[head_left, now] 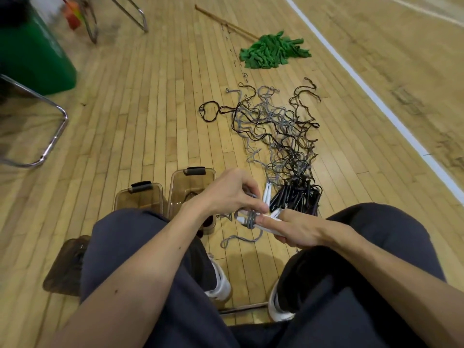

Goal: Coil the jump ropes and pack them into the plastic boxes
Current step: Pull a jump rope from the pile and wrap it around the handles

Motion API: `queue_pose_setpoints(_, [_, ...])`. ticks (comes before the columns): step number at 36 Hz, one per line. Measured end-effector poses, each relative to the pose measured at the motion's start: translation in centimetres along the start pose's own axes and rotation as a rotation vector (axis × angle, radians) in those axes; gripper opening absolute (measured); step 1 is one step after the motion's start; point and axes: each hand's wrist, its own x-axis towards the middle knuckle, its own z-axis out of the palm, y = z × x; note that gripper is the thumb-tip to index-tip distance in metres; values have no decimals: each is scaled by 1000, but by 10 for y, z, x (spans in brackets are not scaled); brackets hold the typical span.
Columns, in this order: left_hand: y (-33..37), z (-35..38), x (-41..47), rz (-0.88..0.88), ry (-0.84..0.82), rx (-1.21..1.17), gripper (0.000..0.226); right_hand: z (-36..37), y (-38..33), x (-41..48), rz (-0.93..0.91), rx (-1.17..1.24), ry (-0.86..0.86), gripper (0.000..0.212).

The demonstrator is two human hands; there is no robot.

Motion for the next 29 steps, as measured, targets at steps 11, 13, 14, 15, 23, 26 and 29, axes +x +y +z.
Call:
queue_pose_setpoints(11, [9,6,7,-14,-117,-146,32,-6,-12,-22,-29,72,-139,79])
queue_pose_setpoints(13, [12,8,11,-17,-108,-224,34,-8,-15,-29,-64,138,-146,74])
queue_pose_setpoints(14, [14,10,12,-16,-113,-252,37,-9,-16,-32,-80,164,-144,71])
queue_pose_setpoints(15, [16,12,14,-18,-123,-272,39,-9,-17,-35,-95,186,-141,70])
queue_pose_setpoints(23, [35,33,29,-57,-82,-443,51,-23,-15,-57,-199,448,-83,70])
queue_pose_setpoints(26, [38,38,32,-46,-42,-476,51,-27,-14,-59,-217,500,-39,71])
queue_pose_setpoints(29, [41,40,30,-31,-29,-516,24,-28,-11,-61,-252,536,9,67])
